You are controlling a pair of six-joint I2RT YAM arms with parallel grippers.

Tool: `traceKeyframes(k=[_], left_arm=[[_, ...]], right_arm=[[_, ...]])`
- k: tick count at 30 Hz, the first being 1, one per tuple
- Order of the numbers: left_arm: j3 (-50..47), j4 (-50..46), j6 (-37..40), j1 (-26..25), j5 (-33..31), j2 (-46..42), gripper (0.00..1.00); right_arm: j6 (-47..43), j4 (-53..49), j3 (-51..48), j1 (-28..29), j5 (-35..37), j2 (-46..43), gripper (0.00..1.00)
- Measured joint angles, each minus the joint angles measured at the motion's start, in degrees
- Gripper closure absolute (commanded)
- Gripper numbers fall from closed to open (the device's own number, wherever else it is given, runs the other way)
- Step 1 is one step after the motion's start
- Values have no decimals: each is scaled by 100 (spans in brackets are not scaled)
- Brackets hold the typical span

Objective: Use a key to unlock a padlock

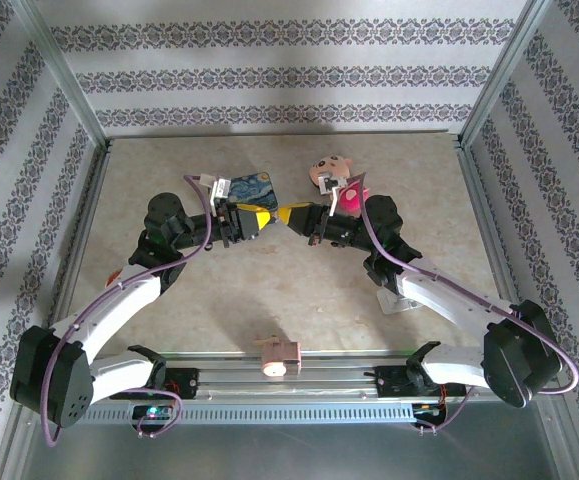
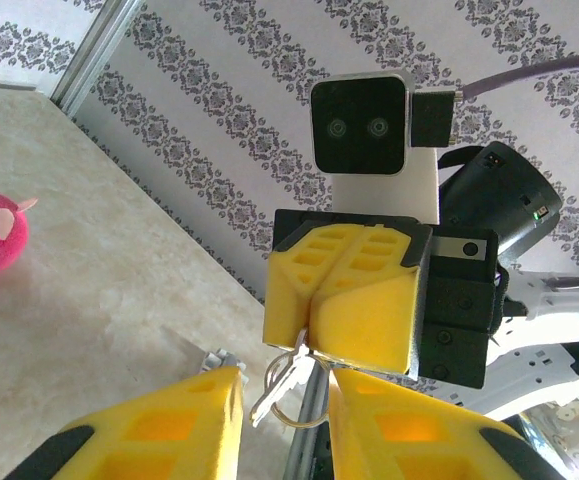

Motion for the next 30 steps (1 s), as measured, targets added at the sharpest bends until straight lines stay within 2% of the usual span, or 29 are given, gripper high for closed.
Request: traceKeyframes(k=[5, 10, 20, 22, 25, 27, 30], left_arm=[[-4, 0, 7, 0, -2, 0, 85], [-4, 26, 39, 0, 39, -24, 98], [59, -271, 369, 0, -28, -223, 100], [111, -415, 474, 4, -28, -240, 100], [236, -866, 763, 4, -9, -295, 100], [369, -1379, 1045, 4, -22, -382, 100], [708, -2350, 1613, 4, -26, -549, 100]], right_arm=[[0, 2, 15, 24, -2, 0, 100], [2, -9, 44, 33, 26, 17, 100], [87, -2, 149, 37, -48, 87, 100], [92, -7, 168, 35, -63, 96, 78], [0, -92, 192, 39, -92, 87, 56], [-151, -223, 192, 44, -90, 20, 46], [-522, -529, 157, 39, -66, -247, 38]])
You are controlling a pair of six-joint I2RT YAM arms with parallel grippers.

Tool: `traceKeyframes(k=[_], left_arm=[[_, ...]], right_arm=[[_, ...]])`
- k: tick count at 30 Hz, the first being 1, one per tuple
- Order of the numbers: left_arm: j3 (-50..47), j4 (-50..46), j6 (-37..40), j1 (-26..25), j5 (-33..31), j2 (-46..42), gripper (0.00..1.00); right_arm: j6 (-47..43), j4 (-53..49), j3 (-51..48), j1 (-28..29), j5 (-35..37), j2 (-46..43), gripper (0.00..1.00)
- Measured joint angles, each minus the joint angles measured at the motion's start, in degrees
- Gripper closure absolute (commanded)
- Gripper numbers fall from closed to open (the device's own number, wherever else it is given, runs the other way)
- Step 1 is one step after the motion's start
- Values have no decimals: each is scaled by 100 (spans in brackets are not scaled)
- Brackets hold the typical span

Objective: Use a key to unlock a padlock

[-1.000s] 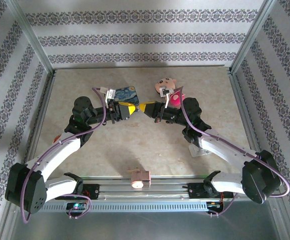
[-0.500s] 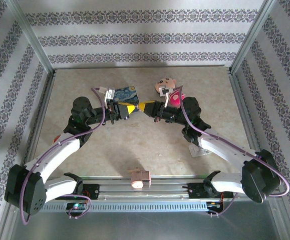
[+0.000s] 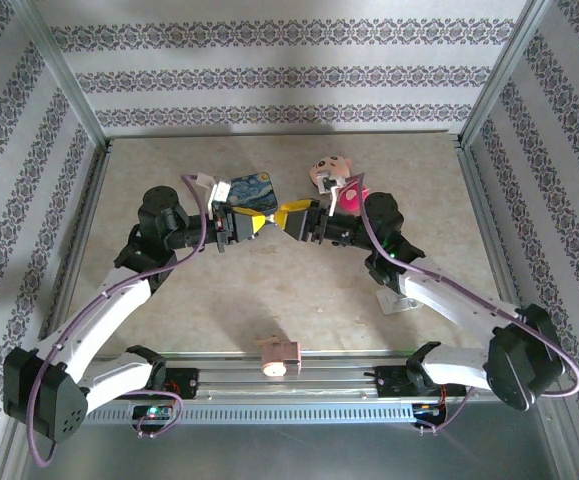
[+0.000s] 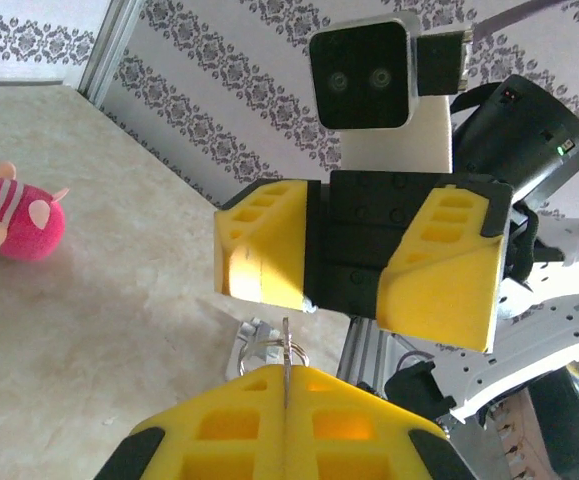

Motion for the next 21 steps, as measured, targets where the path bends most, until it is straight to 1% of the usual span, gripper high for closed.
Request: traceKeyframes(k=[3, 4, 6, 7, 12, 16, 21], left_arm=[[398, -922, 564, 0, 66, -133, 100], [546, -1241, 765, 0, 114, -153, 100], [839, -1860, 1139, -4, 177, -136, 100], [979, -2188, 1351, -11, 195, -109, 100], [1432, -3403, 2240, -210, 234, 92, 100], [1467, -3727, 2601, -350, 299, 142, 100], [1469, -3812, 2806, -352, 365, 249, 100]], right_arm=[[-409, -254, -142, -7, 68, -461, 37], [-538, -295, -197, -7, 63, -603, 39], [-750, -356, -260, -7, 13, -789, 46], [-874, -391, -273, -7, -66, -841, 48], [-1215, -468, -278, -4, -723, -820, 48], [-1329, -483, -227, 35, -1327, -529, 49], [-1338, -538, -22, 46, -1794, 0, 53]])
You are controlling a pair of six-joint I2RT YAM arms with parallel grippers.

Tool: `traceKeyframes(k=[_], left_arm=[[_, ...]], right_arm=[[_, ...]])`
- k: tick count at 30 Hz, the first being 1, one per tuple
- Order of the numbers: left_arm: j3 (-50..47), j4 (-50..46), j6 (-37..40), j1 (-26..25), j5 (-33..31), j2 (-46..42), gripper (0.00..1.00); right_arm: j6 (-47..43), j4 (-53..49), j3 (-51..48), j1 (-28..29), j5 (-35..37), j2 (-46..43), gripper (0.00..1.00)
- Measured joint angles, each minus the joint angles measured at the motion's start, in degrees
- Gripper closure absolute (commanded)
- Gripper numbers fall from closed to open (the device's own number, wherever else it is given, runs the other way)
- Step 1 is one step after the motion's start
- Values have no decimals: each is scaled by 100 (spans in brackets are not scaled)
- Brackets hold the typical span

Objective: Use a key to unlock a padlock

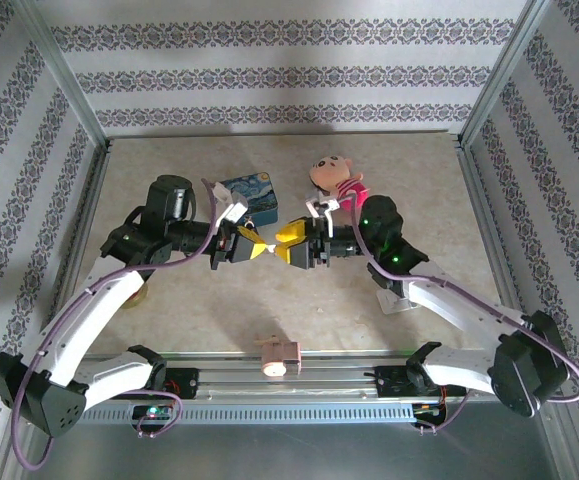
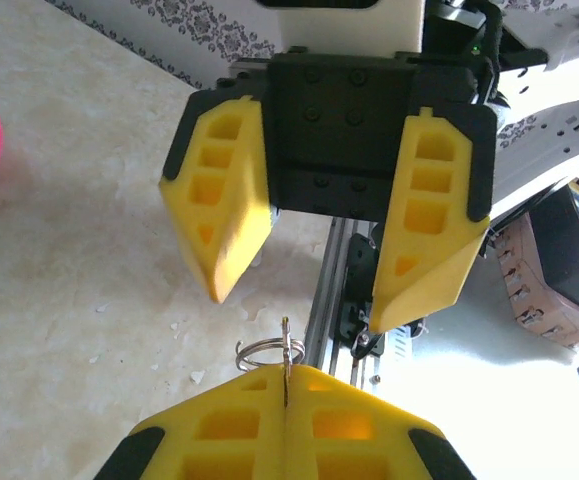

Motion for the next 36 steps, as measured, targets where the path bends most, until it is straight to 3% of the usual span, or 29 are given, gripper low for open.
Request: traceKeyframes(k=[8, 27, 30, 32, 36], left_arm=[[0, -33, 55, 0, -15, 59, 100], [0, -22, 50, 4, -136, 57, 100], [0, -20, 48, 7, -133, 57, 100], [0, -20, 42, 7, -133, 57, 100], [0, -20, 33, 7, -140, 52, 100]], right_arm=[[-13, -9, 170, 0, -350, 299, 55], [9, -11, 240, 61, -632, 476, 77], [9, -11, 240, 59, -634, 476, 75], [31, -13, 240, 59, -634, 479, 66], [42, -13, 240, 33, -625, 503, 63]])
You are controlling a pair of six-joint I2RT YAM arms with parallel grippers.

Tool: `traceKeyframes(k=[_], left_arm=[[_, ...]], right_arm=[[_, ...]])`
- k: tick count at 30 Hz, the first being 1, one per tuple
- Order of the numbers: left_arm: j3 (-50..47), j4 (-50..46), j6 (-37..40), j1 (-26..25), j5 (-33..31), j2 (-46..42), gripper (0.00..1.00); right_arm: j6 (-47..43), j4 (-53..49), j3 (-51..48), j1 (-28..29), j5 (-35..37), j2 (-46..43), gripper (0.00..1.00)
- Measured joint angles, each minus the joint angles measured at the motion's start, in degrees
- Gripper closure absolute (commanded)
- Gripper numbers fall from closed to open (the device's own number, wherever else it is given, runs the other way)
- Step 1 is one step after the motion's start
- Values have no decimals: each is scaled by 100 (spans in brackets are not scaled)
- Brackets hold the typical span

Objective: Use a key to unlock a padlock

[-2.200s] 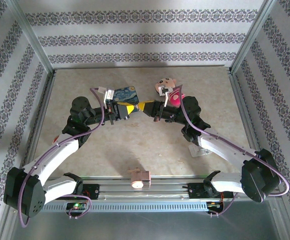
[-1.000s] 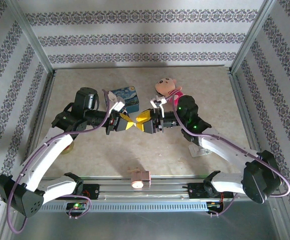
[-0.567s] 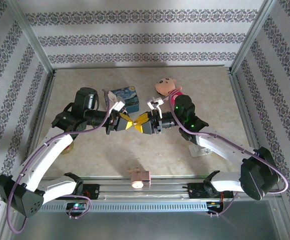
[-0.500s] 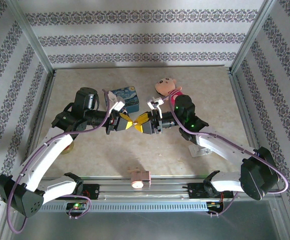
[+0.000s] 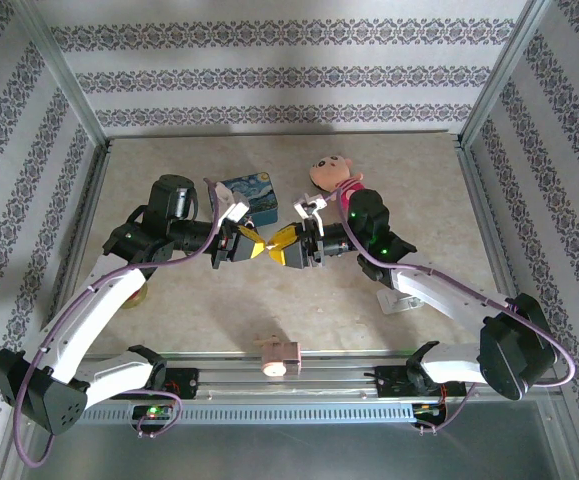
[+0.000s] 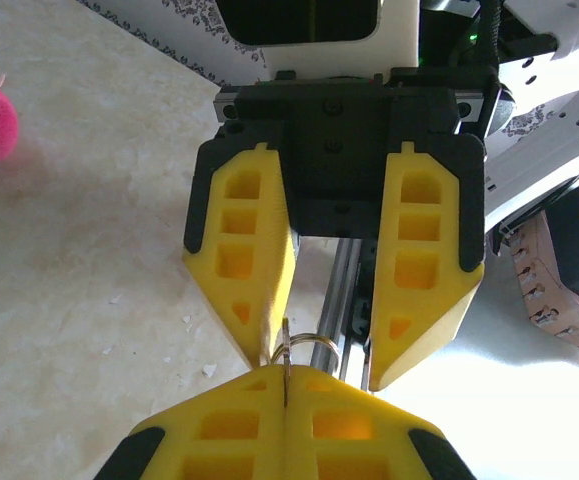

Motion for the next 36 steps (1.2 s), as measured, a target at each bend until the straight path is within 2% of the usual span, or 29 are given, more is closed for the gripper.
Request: traceKeyframes(k=[7, 16, 36], left_arm=[[0, -2, 0, 0, 0, -24, 100], [0, 0, -7, 0, -17, -39, 100], [0, 2, -48, 11, -17, -39, 100]], right_arm=[[9, -37, 0, -131, 87, 7, 71], [57, -42, 9, -122, 96, 7, 68], [98, -42, 74, -120, 63, 120, 71]])
